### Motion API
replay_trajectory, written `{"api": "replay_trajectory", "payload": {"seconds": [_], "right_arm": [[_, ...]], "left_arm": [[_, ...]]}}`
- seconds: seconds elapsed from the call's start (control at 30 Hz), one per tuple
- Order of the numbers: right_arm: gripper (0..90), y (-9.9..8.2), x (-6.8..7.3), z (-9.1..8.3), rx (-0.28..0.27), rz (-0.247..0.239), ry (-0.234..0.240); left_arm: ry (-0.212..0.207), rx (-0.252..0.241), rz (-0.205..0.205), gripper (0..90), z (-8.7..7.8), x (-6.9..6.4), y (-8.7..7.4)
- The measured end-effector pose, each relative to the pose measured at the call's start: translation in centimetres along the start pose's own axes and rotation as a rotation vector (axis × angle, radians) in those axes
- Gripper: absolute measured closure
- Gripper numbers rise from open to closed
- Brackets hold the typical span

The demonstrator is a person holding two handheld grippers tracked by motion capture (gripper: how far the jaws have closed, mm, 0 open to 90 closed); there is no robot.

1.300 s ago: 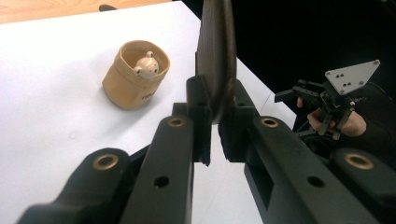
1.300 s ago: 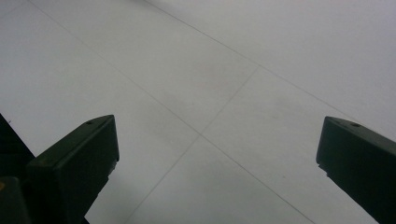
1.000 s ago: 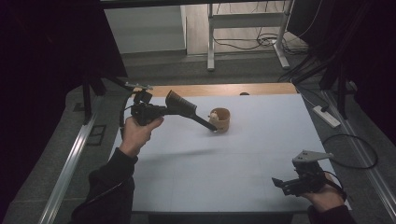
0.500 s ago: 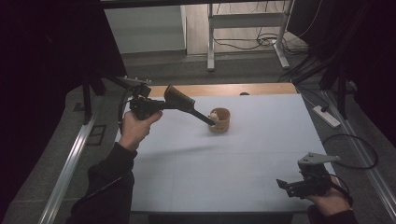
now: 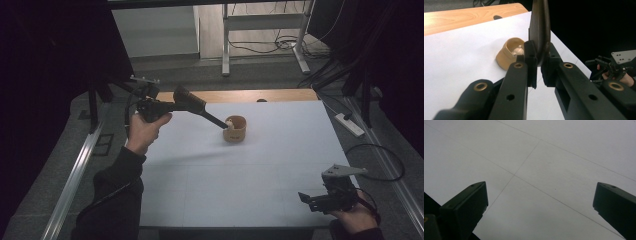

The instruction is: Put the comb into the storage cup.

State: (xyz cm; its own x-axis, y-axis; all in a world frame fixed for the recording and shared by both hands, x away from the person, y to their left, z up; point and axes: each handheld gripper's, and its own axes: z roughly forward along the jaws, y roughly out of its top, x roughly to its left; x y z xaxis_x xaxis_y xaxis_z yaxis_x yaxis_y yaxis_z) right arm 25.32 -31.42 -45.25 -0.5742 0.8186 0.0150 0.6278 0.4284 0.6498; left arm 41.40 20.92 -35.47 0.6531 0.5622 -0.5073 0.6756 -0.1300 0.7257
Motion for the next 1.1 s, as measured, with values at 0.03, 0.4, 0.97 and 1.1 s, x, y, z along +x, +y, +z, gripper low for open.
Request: {"api": "replay_trajectory", "payload": {"seconds": [0.03,0.4,0.97,1.1], "right_arm": [[0.1,0.0,0.0,0.0,0.0,0.001,-0.001],[0.5,-0.3,-0.1,-0.4,0.0,0.022,-0.005],[0.8,-0.7,-0.2,-0.8,0.002,0.032,-0.005],[0.8,-0.7,-0.2,-0.8,0.003,0.029,-0.004]], "left_arm": [[0.002,-0.002,-0.005,82.7,0.0,0.0,0.1],[0.03,-0.007,0.0,82.7,-0.4,0.3,1.5],[0.06,-0.001,0.0,82.8,1.9,0.6,3.2],[0.066,-0.003,-0.007,82.7,2.4,1.0,3.5]]}}
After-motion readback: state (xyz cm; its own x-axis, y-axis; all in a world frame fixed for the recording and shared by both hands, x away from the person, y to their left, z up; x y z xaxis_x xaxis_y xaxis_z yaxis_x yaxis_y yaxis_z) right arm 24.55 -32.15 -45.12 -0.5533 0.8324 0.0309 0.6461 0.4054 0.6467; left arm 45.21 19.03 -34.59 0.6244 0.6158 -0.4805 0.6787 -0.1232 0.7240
